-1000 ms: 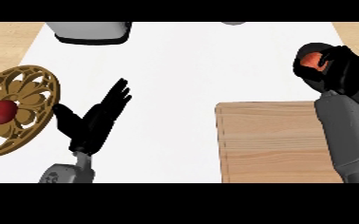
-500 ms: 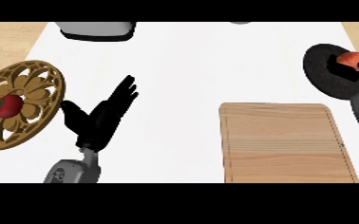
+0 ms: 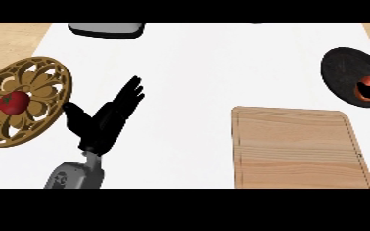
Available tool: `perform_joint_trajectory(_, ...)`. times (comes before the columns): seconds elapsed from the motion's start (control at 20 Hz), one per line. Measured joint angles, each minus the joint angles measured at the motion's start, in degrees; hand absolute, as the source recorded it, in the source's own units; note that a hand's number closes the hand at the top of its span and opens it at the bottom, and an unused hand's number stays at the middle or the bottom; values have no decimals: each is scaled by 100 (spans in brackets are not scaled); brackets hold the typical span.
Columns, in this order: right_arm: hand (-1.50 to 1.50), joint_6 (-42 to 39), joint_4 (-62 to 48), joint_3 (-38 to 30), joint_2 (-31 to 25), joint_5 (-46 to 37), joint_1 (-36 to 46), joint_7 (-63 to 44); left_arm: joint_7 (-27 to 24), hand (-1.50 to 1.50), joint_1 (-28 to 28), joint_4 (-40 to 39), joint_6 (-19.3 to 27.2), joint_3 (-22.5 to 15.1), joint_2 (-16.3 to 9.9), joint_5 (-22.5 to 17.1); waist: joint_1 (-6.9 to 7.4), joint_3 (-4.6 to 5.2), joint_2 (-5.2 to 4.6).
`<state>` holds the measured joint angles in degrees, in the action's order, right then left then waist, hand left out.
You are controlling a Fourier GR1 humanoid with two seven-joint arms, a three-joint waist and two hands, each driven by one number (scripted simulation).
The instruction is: Pick the squash from the cutting board and place it in the pan
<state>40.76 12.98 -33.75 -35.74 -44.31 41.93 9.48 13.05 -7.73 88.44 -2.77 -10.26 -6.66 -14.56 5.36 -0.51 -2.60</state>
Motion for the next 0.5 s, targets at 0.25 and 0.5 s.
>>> perform_joint_trajectory(0.25,-150,-332,-172,-200,31,222,91,190,-53,0,2,-18,-11,-17,21,27,16,-20,-6)
perform_joint_trajectory(0.5,-150,-649,80,-817,156,950,209,942,-56,0,114,11,31,-46,37,68,-65,-36,36)
